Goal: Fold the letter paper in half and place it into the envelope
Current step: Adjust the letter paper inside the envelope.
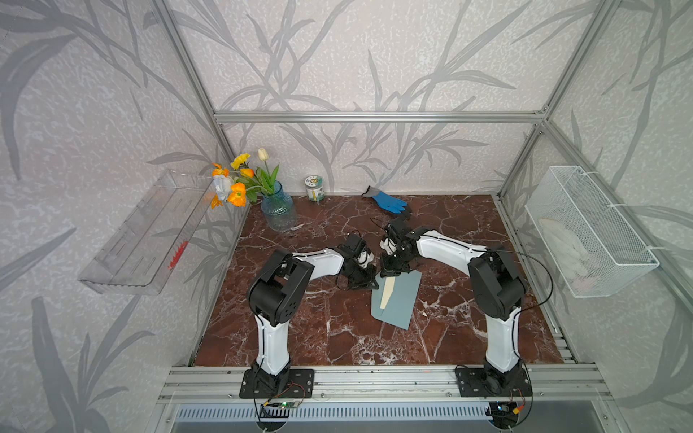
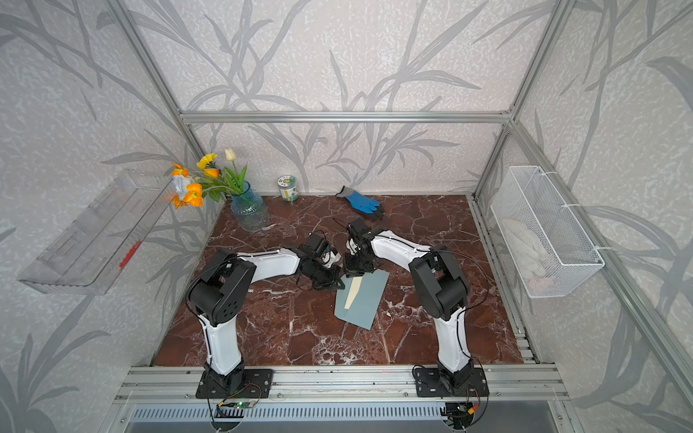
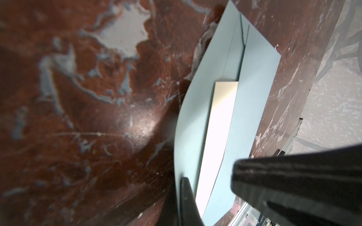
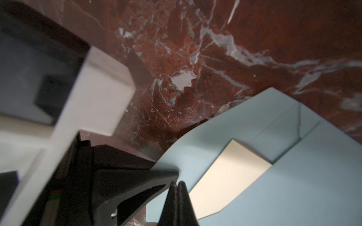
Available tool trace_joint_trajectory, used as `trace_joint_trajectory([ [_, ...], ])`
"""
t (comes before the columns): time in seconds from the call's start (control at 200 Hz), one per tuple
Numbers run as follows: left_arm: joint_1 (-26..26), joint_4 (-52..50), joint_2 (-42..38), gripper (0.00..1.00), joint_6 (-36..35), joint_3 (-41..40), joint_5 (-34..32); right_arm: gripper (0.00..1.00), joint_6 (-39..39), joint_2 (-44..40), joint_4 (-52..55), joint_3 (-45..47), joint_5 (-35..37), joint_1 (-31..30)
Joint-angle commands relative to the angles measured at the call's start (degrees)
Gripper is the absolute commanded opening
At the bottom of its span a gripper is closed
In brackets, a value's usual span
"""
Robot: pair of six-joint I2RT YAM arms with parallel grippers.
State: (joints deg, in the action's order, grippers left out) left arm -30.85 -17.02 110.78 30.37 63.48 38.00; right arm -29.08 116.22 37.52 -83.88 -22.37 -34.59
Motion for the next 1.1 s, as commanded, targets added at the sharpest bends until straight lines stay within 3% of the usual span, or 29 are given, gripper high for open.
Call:
trace_joint_trajectory([
  [0.0,-0.14,-1.35,0.35,0.0,-1.25,-0.82,-1.75,0.0,0.08,1.23,-0.3,-0.59,1.82,-0.47],
  [0.48,-0.13,-4.29,1.54,0.01,-3.61,0.06,-3.23,0.0,0.81,6.82,2.47,-5.73,6.45,-1.89],
  [1.095,0.78,-5.32,0.41,0.0,-2.03,0.15,-11.56,0.0,1.96,5.14,8.2,-5.84,10.66,-1.91],
])
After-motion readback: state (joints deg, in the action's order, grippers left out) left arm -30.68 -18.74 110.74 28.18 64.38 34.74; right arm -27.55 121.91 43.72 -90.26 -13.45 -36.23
